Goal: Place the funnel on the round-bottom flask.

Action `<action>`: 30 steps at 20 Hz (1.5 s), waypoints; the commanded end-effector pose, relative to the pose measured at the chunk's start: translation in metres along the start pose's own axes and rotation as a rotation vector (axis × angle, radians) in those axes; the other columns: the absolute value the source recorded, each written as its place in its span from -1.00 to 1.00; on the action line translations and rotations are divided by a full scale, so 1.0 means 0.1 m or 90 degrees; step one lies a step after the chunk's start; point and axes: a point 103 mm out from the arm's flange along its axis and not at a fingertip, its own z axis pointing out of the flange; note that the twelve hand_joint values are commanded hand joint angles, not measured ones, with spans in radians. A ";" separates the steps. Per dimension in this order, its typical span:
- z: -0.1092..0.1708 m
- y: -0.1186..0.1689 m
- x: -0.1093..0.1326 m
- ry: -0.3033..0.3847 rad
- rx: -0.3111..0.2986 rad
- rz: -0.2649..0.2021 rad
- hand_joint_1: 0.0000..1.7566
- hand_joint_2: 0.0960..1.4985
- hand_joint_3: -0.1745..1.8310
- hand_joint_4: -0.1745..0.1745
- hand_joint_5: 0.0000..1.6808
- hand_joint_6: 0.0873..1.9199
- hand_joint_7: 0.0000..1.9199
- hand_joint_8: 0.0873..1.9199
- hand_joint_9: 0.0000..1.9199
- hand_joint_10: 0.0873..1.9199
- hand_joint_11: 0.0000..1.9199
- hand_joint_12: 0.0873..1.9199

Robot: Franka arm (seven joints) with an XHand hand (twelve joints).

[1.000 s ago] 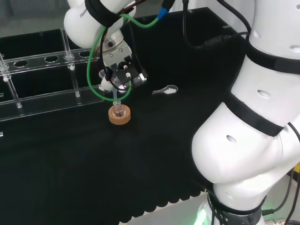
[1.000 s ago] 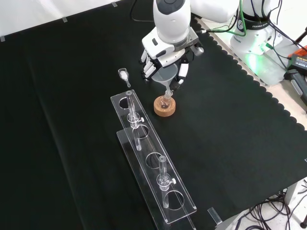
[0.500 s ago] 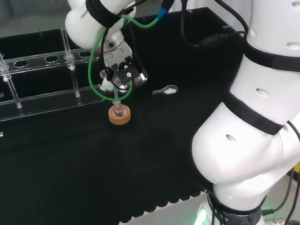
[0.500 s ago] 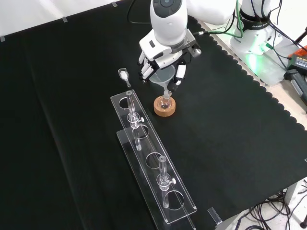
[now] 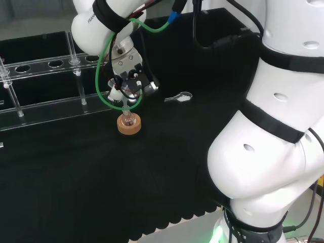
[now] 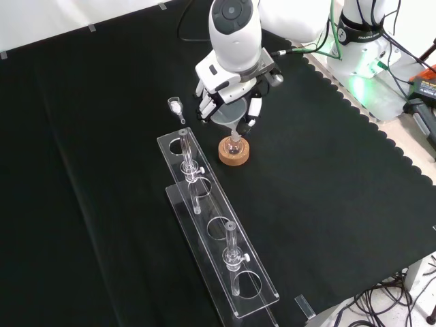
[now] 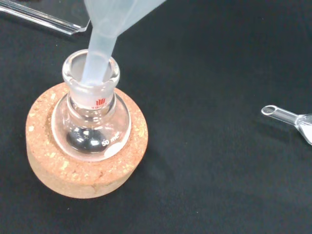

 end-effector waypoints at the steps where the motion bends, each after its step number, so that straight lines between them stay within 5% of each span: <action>1: 0.05 0.00 0.00 -0.001 0.006 0.001 -0.04 -0.05 -0.23 -0.65 0.12 -0.26 0.03 -0.20 0.43 -0.72 0.09 -0.09; 10: 0.11 -0.03 -0.03 0.001 0.010 0.002 -0.09 -0.08 -0.22 -0.62 -0.21 -0.20 -0.25 -0.12 0.17 -0.62 -0.06 0.02; 16: 0.13 -0.08 -0.05 0.013 0.010 -0.008 -0.18 -0.15 -0.21 -0.45 -0.52 -0.51 -0.67 -0.21 -0.27 -0.41 -0.47 0.27; 20: 0.14 -0.13 -0.04 0.016 0.009 -0.015 -0.24 -0.18 -0.23 -0.42 -0.53 -0.75 -0.80 -0.27 -0.40 -0.35 -0.58 0.33; 30: 0.01 -0.34 0.07 0.010 -0.017 -0.025 -0.26 -0.17 -0.27 -0.42 -0.49 -0.88 -0.81 -0.29 -0.42 -0.35 -0.58 0.33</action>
